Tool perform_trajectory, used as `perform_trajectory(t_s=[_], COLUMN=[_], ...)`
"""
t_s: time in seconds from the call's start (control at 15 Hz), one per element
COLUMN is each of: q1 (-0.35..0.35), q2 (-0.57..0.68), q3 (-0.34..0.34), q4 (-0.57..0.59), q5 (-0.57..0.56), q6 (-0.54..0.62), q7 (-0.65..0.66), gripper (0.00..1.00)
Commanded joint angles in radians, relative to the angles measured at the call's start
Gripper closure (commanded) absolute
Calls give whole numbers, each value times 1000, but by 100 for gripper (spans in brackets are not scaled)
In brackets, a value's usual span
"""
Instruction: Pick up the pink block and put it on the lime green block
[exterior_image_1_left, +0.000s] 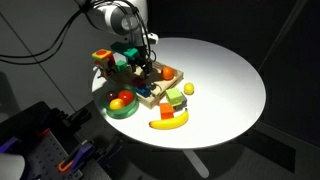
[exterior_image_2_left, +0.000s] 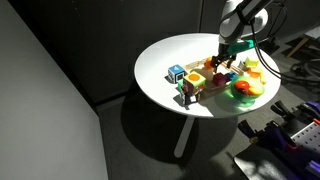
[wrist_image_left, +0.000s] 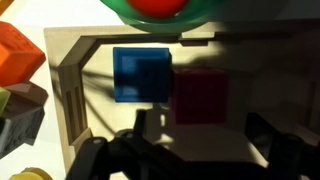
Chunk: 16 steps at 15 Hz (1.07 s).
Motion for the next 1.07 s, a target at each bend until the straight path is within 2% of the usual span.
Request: perform_trajectory(t_s=[0.0, 1.0], q1=[10, 13], q2=[27, 88], q3=[-6, -6], q4=[30, 56], q5=[-17, -69], q6=[-2, 35], q7=[-9, -68], gripper=[0, 0])
